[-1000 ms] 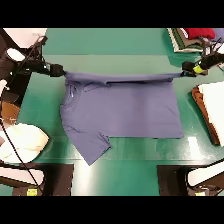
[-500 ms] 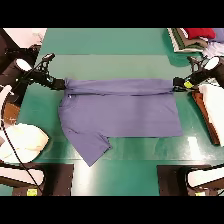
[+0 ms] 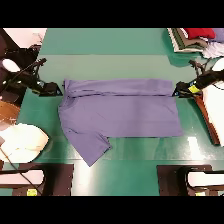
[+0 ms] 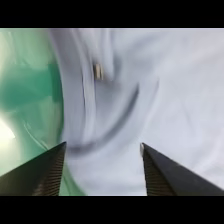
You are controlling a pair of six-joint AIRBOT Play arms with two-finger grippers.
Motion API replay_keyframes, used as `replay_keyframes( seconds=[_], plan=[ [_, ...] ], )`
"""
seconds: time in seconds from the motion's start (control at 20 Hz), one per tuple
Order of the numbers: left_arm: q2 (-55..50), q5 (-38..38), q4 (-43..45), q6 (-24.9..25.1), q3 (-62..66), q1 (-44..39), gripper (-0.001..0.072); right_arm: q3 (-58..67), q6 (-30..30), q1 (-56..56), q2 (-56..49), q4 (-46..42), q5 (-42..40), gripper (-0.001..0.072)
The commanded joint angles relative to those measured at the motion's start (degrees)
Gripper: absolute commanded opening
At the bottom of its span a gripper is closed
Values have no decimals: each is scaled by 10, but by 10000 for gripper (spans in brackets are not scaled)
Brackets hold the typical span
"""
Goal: Fold the shirts.
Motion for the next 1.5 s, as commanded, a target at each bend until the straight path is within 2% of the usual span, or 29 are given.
replay_keyframes(
  seconds=[0.0,0.2,0.4,0.55,0.7,0.8,0.95,1.0,1.05,1.1,1.25,1.45],
  plan=[
    [101,-17,-2,-46,-125,14,542,-91,-44,-25,82,96,19,438],
    [241,1,-64,-77,-343,14,542,-172,-65,-48,163,124,8,439],
    [328,4,-111,-76,-473,14,541,-209,-68,-62,219,125,-9,438],
    [334,14,-118,-76,-507,-12,541,-211,-68,-64,243,126,-17,438],
    [333,64,-122,-79,-520,-70,541,-211,-68,-64,253,135,-18,438],
    [332,99,-126,-105,-520,-107,541,-211,-68,-64,254,135,-13,438],
    [332,130,-145,-112,-520,-137,539,-211,-68,-64,254,135,-6,438],
    [332,130,-150,-122,-520,-139,400,-211,-68,-66,254,134,-1,438],
    [332,130,-152,-121,-520,-139,109,-211,-68,-73,254,134,12,438],
    [332,128,-153,-120,-520,-139,31,-212,-68,-84,254,133,27,438],
    [333,106,-156,-111,-508,-139,21,-241,-68,-137,254,125,61,438],
    [333,78,-158,-76,-472,-139,21,-347,-68,-223,253,66,56,450]
  ],
)
